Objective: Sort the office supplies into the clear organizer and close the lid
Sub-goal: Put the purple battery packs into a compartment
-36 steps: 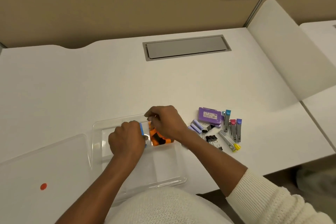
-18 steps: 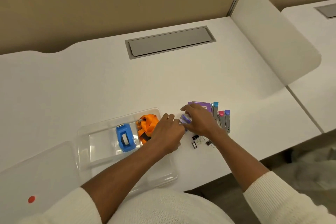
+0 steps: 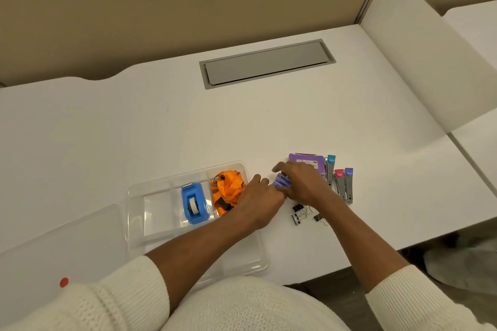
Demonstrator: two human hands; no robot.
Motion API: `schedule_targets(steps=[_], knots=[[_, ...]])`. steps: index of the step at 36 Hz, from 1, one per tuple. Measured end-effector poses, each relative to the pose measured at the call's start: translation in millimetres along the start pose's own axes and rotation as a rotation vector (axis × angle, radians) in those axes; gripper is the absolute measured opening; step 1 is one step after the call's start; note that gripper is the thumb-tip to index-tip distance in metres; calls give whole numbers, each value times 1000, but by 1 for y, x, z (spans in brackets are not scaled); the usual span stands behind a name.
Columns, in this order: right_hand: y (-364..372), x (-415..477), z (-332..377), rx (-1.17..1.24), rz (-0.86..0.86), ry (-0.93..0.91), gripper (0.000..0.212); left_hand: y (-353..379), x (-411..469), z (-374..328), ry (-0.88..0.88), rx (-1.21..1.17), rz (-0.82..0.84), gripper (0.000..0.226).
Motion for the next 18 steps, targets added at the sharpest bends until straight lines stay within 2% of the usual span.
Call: schedule_targets(steps=[5,9,14,18], knots=[[4,-1,-3,44,-30,0,54,-10,-5,1,-57,-136,-105,19],[7,-2,-4,116,-67,21,54,-26,-26,9,-93,-316,-257,23],[4,-3,-2,231,-152,96,51,-40,-72,33,-341,-691,-393,16],[-5,-3,13,348,-241,123,45,-45,-116,68,-555,-750,-516,11]])
Point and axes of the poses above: each hand's wrist, its own x-axis towards the middle knuckle, its own y-axis out of the palm, z = x × y, the point moved 2 cm from there along x, towards the middle knuckle, and after that the axes turned 1 degree about z, right-handed, at the moved point
